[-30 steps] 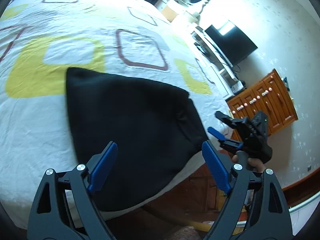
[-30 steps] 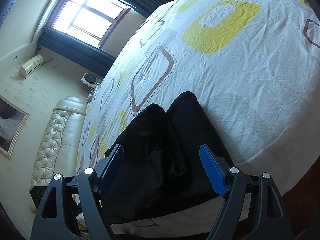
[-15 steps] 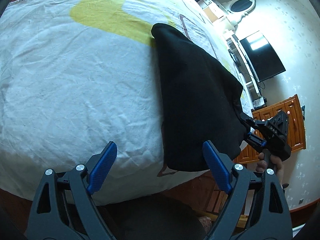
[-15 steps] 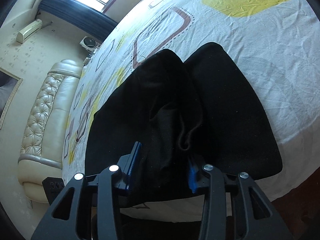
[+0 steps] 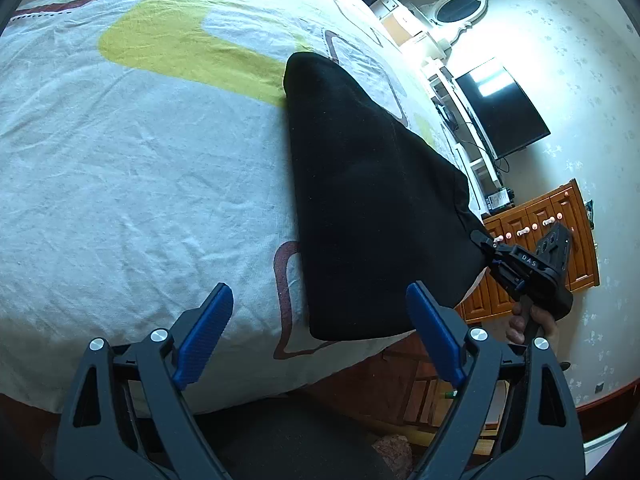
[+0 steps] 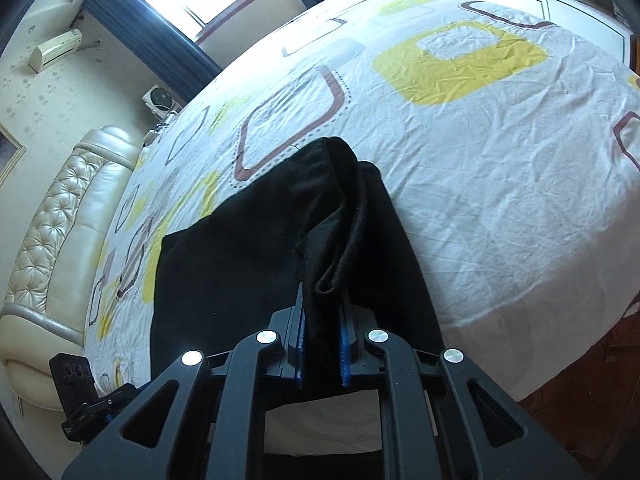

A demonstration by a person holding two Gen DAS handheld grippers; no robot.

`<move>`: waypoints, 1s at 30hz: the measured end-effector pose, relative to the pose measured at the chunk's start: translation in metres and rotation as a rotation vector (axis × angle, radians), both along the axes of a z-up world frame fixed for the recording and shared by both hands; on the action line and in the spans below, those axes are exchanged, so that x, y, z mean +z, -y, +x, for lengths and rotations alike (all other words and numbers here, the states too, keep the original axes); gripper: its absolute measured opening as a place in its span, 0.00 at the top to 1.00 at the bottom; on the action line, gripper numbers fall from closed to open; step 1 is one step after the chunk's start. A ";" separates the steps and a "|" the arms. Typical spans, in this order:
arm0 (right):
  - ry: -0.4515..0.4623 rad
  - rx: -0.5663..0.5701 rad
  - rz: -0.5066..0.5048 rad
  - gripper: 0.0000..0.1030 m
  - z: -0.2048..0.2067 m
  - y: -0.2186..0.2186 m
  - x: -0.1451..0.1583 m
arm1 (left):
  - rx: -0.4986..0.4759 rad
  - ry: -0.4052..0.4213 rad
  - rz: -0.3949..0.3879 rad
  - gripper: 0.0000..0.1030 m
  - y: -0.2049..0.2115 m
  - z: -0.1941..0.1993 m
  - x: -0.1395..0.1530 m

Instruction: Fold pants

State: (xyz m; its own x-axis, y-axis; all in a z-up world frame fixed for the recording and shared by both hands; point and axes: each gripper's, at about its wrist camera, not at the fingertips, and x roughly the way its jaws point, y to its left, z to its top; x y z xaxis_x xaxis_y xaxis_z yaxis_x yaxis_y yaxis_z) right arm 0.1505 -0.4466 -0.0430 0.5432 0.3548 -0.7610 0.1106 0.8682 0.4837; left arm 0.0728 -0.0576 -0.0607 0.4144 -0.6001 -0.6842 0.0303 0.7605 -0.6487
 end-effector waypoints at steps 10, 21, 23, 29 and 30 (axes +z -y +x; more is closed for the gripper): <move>-0.048 -0.022 0.112 0.85 -0.006 0.024 -0.034 | 0.004 -0.025 0.002 0.15 0.007 0.005 -0.007; -0.063 -0.057 0.298 0.74 -0.017 0.054 -0.040 | 0.020 -0.008 0.084 0.09 0.008 0.003 -0.007; -0.053 -0.085 0.340 0.66 -0.022 0.066 -0.041 | 0.032 -0.002 0.097 0.08 0.007 0.002 -0.006; -0.028 -0.220 0.362 0.31 -0.039 0.095 -0.040 | 0.038 -0.010 0.095 0.08 0.006 0.003 -0.008; -0.039 -0.218 0.383 0.31 -0.040 0.097 -0.044 | 0.038 -0.011 0.094 0.08 0.006 0.004 -0.009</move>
State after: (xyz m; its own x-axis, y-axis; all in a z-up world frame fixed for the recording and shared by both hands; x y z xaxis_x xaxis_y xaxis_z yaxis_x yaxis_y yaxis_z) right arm 0.1107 -0.5436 -0.0871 0.6096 0.4959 -0.6185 0.2959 0.5815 0.7578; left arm 0.0763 -0.0637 -0.0693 0.4281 -0.5166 -0.7415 -0.0067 0.8186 -0.5743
